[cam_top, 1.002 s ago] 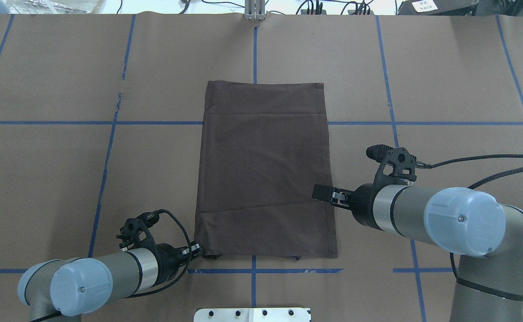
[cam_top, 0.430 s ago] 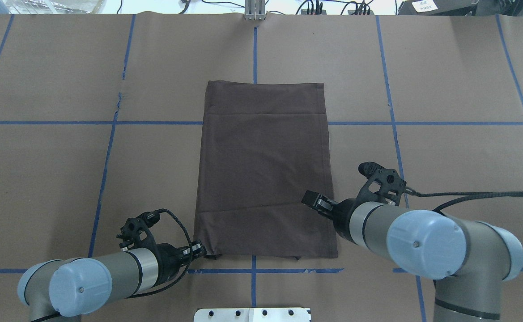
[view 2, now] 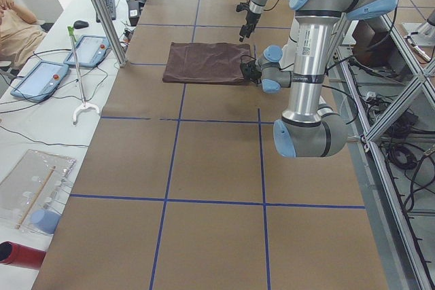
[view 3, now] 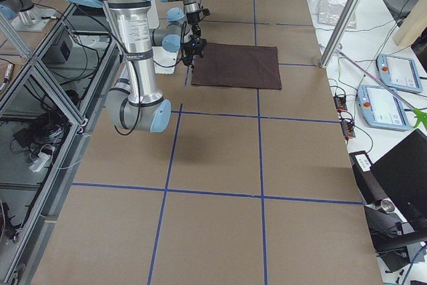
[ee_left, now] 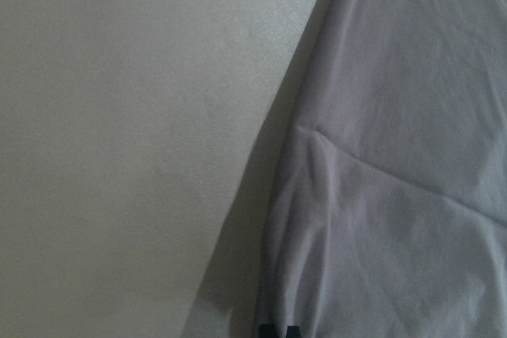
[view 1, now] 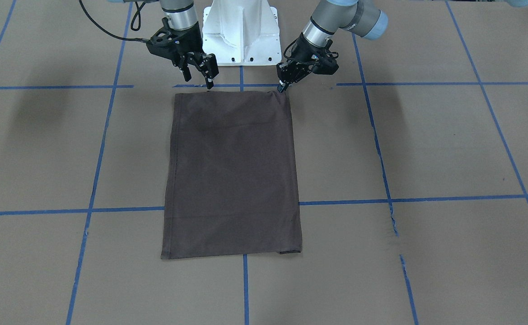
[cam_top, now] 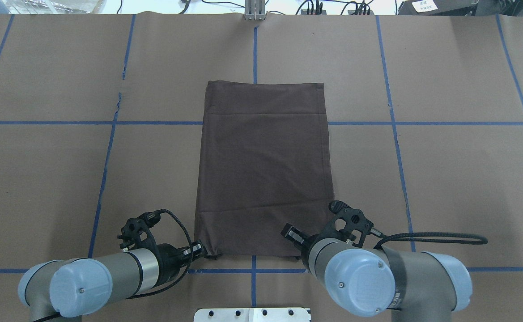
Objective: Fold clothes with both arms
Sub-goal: 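Grasp the near corners of the shirt with the left and right grippers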
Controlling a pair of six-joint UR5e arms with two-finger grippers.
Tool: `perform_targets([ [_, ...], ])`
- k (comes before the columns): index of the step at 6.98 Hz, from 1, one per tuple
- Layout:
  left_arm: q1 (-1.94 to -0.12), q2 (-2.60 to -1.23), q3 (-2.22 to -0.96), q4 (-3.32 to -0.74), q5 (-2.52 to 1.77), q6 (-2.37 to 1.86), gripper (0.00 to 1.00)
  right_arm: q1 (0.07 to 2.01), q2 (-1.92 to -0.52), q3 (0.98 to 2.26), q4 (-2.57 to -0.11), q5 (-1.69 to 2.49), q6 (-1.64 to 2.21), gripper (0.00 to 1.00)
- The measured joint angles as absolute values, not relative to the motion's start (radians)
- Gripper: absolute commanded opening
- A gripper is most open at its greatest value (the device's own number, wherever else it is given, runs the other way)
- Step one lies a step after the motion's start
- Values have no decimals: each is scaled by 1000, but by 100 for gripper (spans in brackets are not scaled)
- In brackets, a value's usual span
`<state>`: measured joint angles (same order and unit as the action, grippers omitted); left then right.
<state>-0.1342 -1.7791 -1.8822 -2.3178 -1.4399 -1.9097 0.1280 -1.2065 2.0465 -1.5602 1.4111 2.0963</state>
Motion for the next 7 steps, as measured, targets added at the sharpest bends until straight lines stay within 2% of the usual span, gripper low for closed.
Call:
perform_targets([
  [1, -132, -1782, -1883, -2318, -1434, -1910, 0, 116, -1187, 2003, -1572, 1410, 2143, 62],
  [2, -130, -1783, -1883, -2318, -1429, -1910, 0, 115, -1179, 1980, -1577, 1410, 2179, 61],
  [7, -127, -1783, -1884, -2318, -1424, -1909, 0, 134, -1177, 1935, -1582, 1415, 2206, 65],
])
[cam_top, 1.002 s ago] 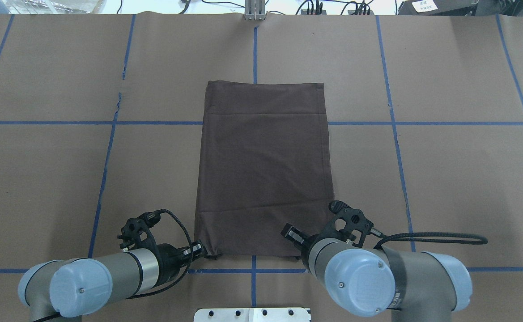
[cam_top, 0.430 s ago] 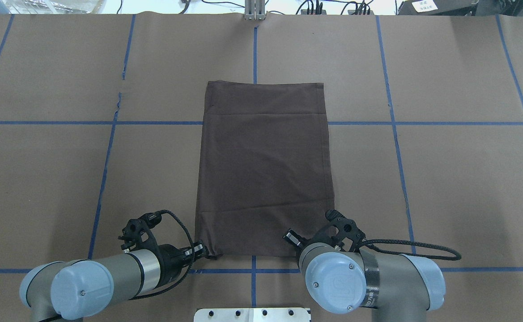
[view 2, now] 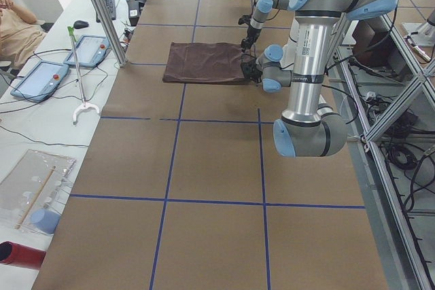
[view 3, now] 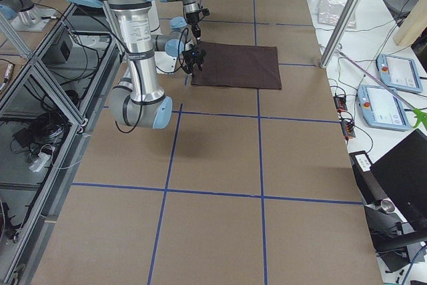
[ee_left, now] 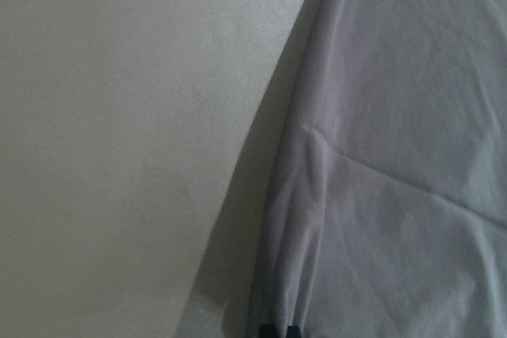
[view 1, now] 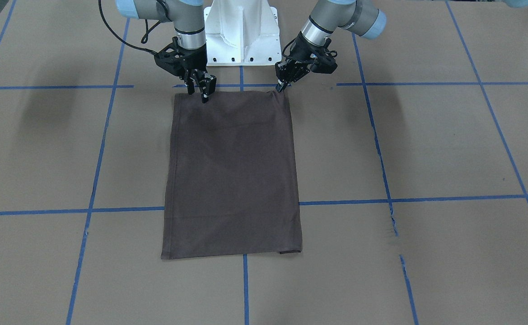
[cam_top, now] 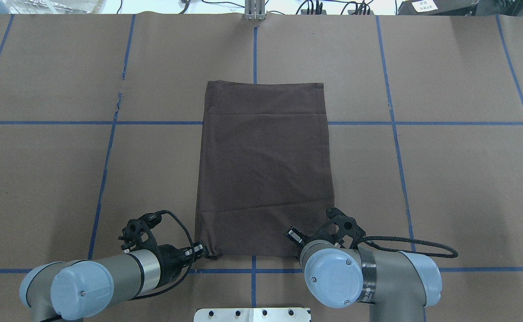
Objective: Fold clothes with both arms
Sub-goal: 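Grasp the near corners of the shirt with the left and right grippers, then lift the near edge with both grippers and fold it away from the robot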
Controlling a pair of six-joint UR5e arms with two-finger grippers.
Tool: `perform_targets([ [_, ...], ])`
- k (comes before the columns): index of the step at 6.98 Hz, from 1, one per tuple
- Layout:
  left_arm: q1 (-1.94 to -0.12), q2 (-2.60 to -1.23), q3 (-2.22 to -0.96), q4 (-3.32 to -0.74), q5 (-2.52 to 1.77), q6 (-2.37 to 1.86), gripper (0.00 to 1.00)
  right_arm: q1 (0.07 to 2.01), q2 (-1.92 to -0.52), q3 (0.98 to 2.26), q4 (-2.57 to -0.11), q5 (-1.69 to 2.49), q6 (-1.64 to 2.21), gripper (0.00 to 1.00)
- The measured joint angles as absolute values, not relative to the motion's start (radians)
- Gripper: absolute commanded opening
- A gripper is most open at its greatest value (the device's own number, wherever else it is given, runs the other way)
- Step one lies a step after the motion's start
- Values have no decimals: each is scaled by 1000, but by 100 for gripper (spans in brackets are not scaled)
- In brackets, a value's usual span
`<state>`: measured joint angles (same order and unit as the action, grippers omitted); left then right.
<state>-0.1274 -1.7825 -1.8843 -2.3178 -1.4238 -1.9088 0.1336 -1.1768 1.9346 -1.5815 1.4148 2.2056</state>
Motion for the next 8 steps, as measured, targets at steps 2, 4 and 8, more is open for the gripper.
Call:
perform_targets([
  [2, -127, -1783, -1885, -2318, -1424, -1908, 0, 133, -1175, 1924, -1581, 1415, 2205, 66],
  [4, -128, -1784, -1884, -2318, -1424, -1908, 0, 132, -1171, 1908, -1579, 1414, 2205, 65],
  [8, -129, -1783, -1890, -2319, -1425, -1908, 0, 133, -1134, 1891, -1580, 1409, 2223, 0],
])
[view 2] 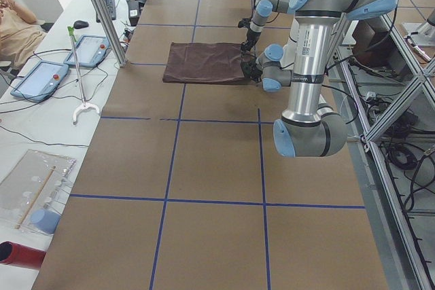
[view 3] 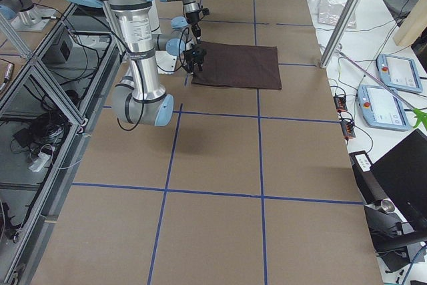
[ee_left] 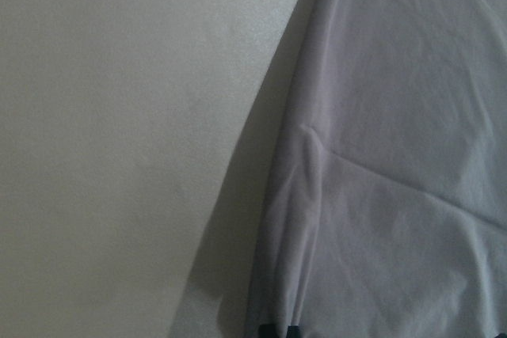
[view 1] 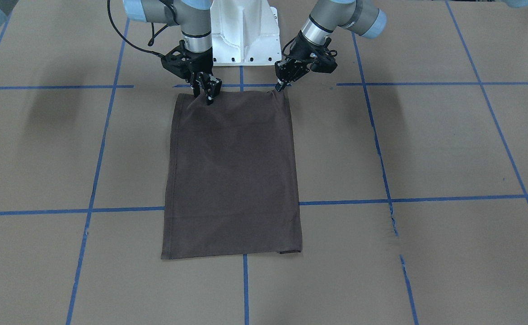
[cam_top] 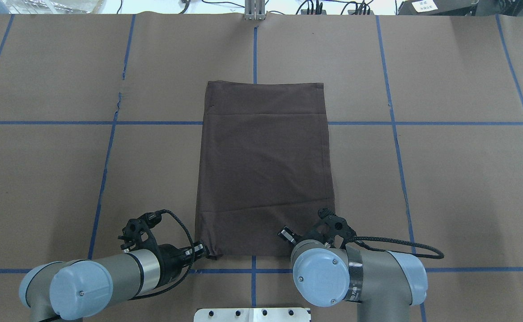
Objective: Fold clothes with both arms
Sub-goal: 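Lift the near edge with both grippers and fold it away from the robot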
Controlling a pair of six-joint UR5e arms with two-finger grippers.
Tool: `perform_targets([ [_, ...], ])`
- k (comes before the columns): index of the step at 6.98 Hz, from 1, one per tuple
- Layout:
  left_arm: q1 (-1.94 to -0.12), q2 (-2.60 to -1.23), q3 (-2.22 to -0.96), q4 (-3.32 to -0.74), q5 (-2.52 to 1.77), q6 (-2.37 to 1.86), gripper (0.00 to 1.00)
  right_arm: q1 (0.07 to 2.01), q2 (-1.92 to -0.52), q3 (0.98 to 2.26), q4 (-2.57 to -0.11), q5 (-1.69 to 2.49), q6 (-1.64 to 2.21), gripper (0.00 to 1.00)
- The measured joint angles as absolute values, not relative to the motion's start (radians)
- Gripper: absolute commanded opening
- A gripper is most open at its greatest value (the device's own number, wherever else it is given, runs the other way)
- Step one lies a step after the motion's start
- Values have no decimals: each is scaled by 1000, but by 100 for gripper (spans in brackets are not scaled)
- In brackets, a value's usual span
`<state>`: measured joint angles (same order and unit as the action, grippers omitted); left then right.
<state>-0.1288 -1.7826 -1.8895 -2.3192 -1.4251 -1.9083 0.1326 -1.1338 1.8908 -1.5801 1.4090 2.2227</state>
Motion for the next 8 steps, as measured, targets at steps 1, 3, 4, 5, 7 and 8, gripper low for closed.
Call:
perform_targets([
  [1, -129, -1783, -1890, -2319, -1425, -1908, 0, 134, -1131, 1891, -1579, 1404, 2236, 0],
  [3, -128, -1785, -1891, -2319, -1425, -1908, 0, 140, -1130, 1894, -1575, 1394, 2264, 0],
  [4, -128, -1785, -1898, -2319, -1426, -1907, 0, 144, -1130, 1899, -1575, 1393, 2269, 0],
  [5, -129, -1782, -1928, -2299, -1433, -1900, 0, 150, -1131, 1917, -1575, 1393, 2271, 0],
  [7, -131, -1778, -2081, -2134, -1470, -1892, 0, 155, -1154, 2037, -1618, 1393, 2277, 0],
  [8, -131, -1778, -2176, -2039, -1484, -1892, 0, 136, -1160, 2148, -1707, 1394, 2294, 0],
])
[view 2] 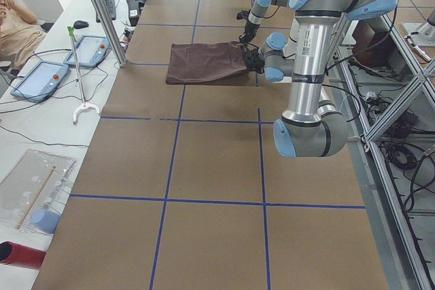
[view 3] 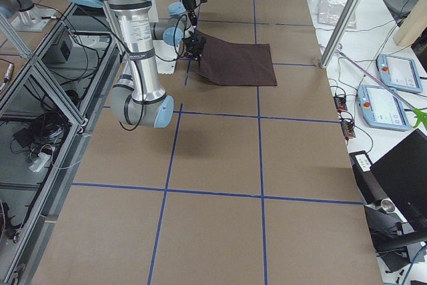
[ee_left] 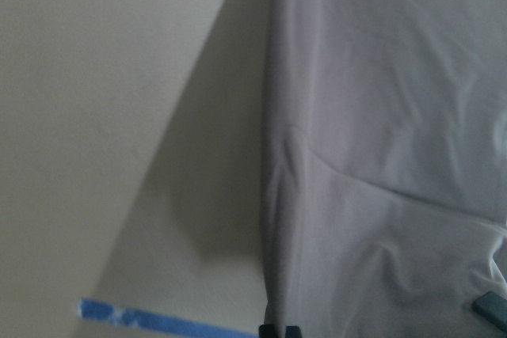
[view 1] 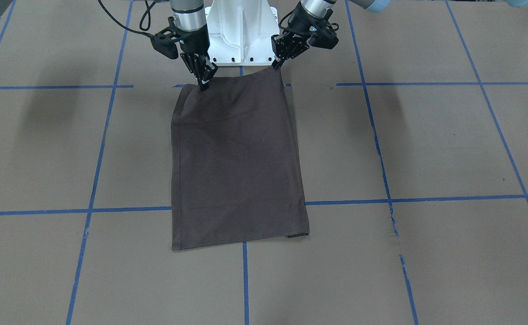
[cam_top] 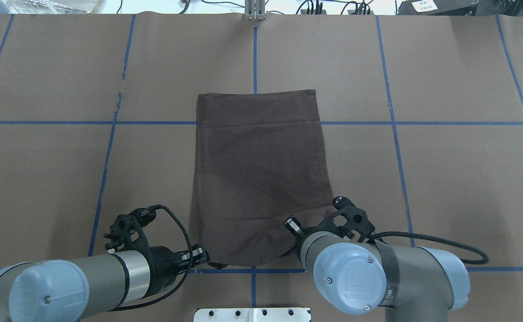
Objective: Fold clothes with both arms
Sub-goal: 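Lift the near edge with both grippers and fold it away from the robot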
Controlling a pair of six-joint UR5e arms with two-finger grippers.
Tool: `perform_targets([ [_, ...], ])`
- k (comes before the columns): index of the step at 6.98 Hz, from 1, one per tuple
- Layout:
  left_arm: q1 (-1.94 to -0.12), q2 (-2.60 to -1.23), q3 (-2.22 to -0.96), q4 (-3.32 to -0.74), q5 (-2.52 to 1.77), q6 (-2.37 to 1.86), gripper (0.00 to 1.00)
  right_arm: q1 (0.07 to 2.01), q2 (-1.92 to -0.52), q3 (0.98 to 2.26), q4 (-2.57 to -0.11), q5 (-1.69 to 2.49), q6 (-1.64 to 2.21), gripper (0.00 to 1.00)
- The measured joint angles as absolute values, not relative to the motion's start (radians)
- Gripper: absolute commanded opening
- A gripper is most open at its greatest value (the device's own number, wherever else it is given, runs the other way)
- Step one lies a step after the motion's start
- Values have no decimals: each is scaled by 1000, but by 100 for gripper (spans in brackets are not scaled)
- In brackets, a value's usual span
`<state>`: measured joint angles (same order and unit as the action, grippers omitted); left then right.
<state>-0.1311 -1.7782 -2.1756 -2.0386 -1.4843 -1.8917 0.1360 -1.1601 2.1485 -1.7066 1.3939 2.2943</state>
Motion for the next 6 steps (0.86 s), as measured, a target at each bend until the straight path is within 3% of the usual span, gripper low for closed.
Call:
perform_targets([
  [2, -129, -1785, -2357, -1840, -1540, -1895, 0, 69, -1154, 2349, -1904, 1393, 2345, 0],
  [3, -126, -1802, -2381, -1779, -1557, -1894, 0, 48, -1145, 2358, -1940, 1386, 2351, 0],
  [6, -166, -1881, -2296, -1744, -1565, -1805, 0, 126, -1093, 2247, -1904, 1353, 2281, 0],
])
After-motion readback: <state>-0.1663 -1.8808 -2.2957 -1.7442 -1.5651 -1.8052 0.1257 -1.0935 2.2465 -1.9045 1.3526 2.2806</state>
